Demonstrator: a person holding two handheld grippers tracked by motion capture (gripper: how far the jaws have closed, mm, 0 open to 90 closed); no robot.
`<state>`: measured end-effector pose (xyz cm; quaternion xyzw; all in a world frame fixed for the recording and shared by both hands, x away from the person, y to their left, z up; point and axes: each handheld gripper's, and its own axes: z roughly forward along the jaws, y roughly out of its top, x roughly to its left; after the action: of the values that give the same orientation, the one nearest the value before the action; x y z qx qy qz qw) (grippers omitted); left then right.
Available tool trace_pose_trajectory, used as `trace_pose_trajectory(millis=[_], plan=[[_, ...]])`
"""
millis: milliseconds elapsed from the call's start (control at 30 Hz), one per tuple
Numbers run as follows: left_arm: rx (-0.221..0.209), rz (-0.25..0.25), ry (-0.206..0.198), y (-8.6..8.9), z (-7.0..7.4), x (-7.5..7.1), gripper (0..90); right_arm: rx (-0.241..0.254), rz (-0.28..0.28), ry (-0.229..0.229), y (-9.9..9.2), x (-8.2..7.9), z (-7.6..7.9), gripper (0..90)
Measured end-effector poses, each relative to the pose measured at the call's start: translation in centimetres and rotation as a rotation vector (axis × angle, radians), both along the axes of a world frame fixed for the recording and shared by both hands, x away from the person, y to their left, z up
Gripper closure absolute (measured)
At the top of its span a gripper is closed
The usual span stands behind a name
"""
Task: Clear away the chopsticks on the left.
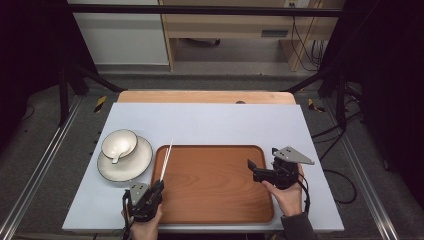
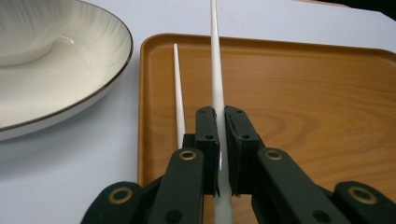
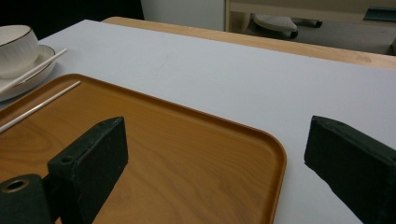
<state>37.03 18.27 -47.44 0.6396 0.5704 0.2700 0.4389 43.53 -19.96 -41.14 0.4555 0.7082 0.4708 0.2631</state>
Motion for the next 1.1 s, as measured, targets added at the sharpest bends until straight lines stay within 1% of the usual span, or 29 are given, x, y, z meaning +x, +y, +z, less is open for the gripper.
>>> trace_pose_trajectory(millis=[33,100,133,167,200,267,333,467,700,800,933,967,1100], plan=[[0.002,0.006,0.013,0.0,-0.3,0.1,84.3,0.001,0.001,0.001,0.0,0.0,0.0,6.3],[0.000,0.009,0.021,-0.1,-0.4,0.2,84.2,0.000,0.002,0.001,0.0,0.0,0.0,6.3],[0.006,0.011,0.031,-0.2,-0.7,0.2,84.2,0.004,0.003,0.003,0.1,0.0,0.0,6.3],[0.006,0.011,0.031,-0.2,-0.7,0.2,84.3,0.001,0.003,0.003,0.1,0.0,0.0,6.3],[0.015,0.012,0.043,-0.3,-0.9,0.3,84.2,0.001,0.002,0.003,0.1,0.0,0.0,6.3],[0.019,0.013,0.048,-0.4,-1.0,0.3,84.3,0.003,0.003,0.005,0.1,0.0,-0.1,6.3],[0.025,0.018,0.042,-0.4,-1.0,0.3,84.2,-0.001,0.004,0.006,0.2,0.0,-0.1,6.3],[0.033,0.019,0.057,-0.6,-1.0,0.4,84.2,-0.001,0.006,0.006,0.2,0.0,-0.1,6.3],[0.067,0.023,0.091,-0.9,-1.1,0.6,84.2,-0.006,0.006,0.008,0.2,0.1,-0.1,6.3],[0.081,0.026,0.097,-0.9,-1.1,0.7,84.2,-0.006,0.006,0.008,0.2,0.1,-0.1,6.4],[0.083,0.016,0.117,-1.0,-1.1,0.9,84.2,-0.004,0.006,0.013,0.3,0.1,-0.2,6.4],[0.085,0.012,0.128,-1.0,-1.1,1.0,84.1,-0.004,0.006,0.012,0.3,0.1,-0.2,6.4],[0.084,0.006,0.139,-1.0,-1.1,1.1,84.1,-0.004,0.006,0.012,0.3,0.1,-0.2,6.4]])
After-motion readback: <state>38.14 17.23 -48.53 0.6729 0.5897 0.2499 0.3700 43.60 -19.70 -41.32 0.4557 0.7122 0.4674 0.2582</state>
